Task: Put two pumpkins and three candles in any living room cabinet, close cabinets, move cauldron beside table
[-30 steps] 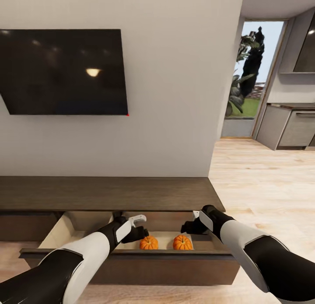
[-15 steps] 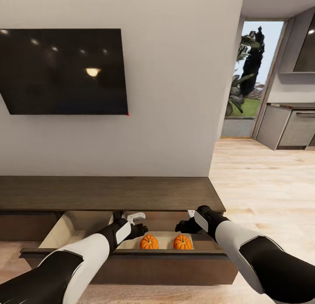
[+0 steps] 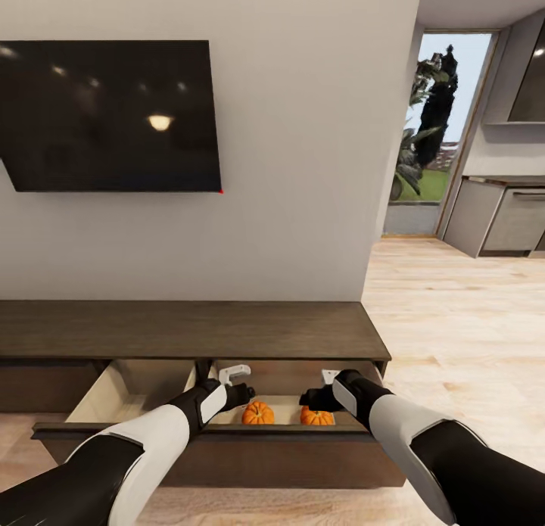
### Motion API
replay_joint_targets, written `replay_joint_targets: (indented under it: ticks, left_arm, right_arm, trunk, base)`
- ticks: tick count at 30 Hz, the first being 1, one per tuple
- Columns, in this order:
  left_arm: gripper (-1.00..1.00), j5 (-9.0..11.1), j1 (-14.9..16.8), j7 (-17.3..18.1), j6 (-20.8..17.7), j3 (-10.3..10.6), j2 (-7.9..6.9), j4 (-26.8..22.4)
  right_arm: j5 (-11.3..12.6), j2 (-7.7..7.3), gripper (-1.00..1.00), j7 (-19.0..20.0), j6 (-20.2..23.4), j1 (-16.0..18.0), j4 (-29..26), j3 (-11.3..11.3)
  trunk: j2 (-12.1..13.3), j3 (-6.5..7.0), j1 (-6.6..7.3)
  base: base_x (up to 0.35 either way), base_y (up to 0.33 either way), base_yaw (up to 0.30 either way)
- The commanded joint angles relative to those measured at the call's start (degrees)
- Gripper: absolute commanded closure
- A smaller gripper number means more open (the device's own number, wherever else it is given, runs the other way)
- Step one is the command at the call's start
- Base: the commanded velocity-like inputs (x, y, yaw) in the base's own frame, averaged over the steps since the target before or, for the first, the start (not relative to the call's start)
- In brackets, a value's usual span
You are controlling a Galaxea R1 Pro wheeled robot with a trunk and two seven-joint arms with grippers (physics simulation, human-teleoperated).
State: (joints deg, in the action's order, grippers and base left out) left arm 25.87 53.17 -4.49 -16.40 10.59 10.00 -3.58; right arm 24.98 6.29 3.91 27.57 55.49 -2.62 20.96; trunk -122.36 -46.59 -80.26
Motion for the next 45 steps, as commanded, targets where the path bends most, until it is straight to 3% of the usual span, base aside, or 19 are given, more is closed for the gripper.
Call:
replay_joint_targets:
  ticks: [1, 6, 8, 9, 15, 24, 28, 33, 41, 45]
  left_arm:
    - [-1.00, 0.6, 0.0, -0.3, 0.7, 0.5, 0.00, -0.1]
    - [-1.00, 0.2, 0.0, -0.4, 2.4, 0.5, 0.00, -0.1]
    - [-1.00, -0.5, 0.0, -0.4, 2.8, 0.5, 0.00, -0.1]
    - [-1.00, -1.8, 0.0, -0.4, 3.1, 0.5, 0.00, -0.1]
    - [-1.00, -2.6, 0.0, -0.4, 3.2, 0.5, 0.00, -0.1]
    - [-1.00, -2.7, 0.0, -0.4, 3.3, 0.6, 0.00, -0.1]
    - [-1.00, -2.7, 0.0, -0.4, 3.6, 0.6, 0.00, 0.0]
    - [-1.00, -2.7, 0.0, -0.4, 10.3, 0.6, 0.00, 0.1]
    - [-1.00, -2.7, 0.0, -0.4, 11.6, 0.6, 0.00, 1.0]
    - [-1.00, -2.8, 0.0, -0.4, 11.9, 0.6, 0.00, 1.5]
  right_arm:
    - [0.3, 0.05, -1.00, 0.1, 0.2, 0.0, 0.0, 0.5]
    - [0.3, 0.29, -1.00, 0.1, 0.1, 0.0, 0.5, 0.5]
    - [0.3, 0.36, -1.00, 0.2, 0.1, 0.0, 0.7, 0.5]
    - [0.3, 0.39, -1.00, 0.2, -0.1, 0.0, 0.9, 0.5]
    - [0.4, 0.39, -1.00, 0.2, -0.3, -0.4, 1.0, 0.5]
    - [0.3, 0.39, -1.00, 0.1, -6.8, -1.9, 1.5, 0.5]
    - [0.2, 0.39, -1.00, 0.1, -7.4, -2.3, 1.7, 0.5]
    - [0.2, 0.45, -1.00, 0.1, -14.4, -3.9, 2.5, 0.5]
    - [0.2, 0.43, -1.00, 0.1, -16.8, -4.5, 3.1, 0.5]
    - [0.2, 0.44, -1.00, 0.1, -18.2, -4.6, 3.1, 0.5]
  trunk:
    - [0.0, -0.06, 0.01]
    - [0.0, -0.06, 0.01]
    - [0.0, -0.06, 0.01]
    - [0.0, -0.06, 0.01]
    - [0.0, -0.06, 0.01]
    - [0.0, -0.06, 0.01]
    - [0.0, -0.06, 0.01]
    - [0.0, -0.06, 0.01]
    - [0.0, -0.06, 0.01]
    - [-1.6, -0.77, -0.87]
  base:
    - [0.000, 0.000, 0.000]
    - [0.000, 0.000, 0.000]
    - [0.000, 0.000, 0.000]
    - [0.000, 0.000, 0.000]
    - [-0.109, 0.000, 0.000]
    - [-0.259, 0.000, 0.000]
    - [-0.038, 0.000, 0.000]
    - [-0.006, 0.000, 0.000]
    - [0.000, 0.000, 0.000]
    - [0.000, 0.000, 0.000]
